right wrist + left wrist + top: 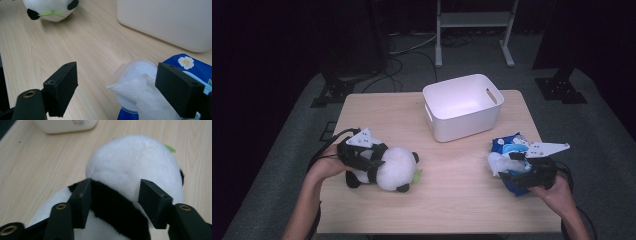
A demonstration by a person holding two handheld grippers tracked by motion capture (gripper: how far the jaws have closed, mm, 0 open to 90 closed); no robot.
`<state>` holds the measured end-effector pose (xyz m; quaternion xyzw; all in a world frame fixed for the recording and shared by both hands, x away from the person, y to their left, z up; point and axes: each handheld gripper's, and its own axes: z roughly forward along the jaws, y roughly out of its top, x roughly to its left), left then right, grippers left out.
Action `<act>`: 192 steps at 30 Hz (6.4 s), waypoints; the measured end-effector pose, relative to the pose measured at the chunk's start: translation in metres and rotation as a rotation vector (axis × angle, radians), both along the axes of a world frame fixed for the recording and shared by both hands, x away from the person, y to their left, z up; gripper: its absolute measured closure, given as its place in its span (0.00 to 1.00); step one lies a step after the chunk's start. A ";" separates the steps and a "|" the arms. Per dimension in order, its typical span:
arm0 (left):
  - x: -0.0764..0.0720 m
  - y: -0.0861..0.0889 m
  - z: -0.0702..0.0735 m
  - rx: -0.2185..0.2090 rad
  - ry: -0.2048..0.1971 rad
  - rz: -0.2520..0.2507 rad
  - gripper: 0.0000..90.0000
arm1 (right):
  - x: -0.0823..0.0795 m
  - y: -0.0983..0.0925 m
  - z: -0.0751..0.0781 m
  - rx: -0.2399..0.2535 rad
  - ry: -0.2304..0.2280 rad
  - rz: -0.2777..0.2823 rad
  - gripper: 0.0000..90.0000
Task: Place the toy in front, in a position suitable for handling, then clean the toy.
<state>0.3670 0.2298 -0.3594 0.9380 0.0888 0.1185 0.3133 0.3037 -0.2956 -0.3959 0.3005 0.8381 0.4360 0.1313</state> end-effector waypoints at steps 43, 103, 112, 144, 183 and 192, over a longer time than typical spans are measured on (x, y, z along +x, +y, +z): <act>0.003 -0.021 -0.002 0.016 -0.026 0.043 0.87 | -0.002 -0.008 0.003 0.097 -0.006 0.005 0.19; -0.016 -0.085 0.001 -0.246 0.171 0.029 0.39 | 0.028 0.098 -0.018 -0.076 0.172 0.320 0.20; -0.020 -0.072 -0.024 -0.334 0.216 0.052 0.38 | 0.031 0.101 -0.019 -0.064 0.167 0.299 0.20; -0.026 -0.076 -0.028 -0.313 0.200 0.050 0.29 | 0.035 0.023 0.019 -0.136 0.119 0.105 0.24; -0.029 -0.077 -0.031 -0.314 0.198 0.038 0.25 | 0.056 0.001 -0.028 -0.358 0.108 -0.028 0.71; -0.028 -0.074 -0.033 -0.321 0.207 0.032 0.25 | 0.057 -0.004 -0.026 -0.312 0.153 -0.023 0.92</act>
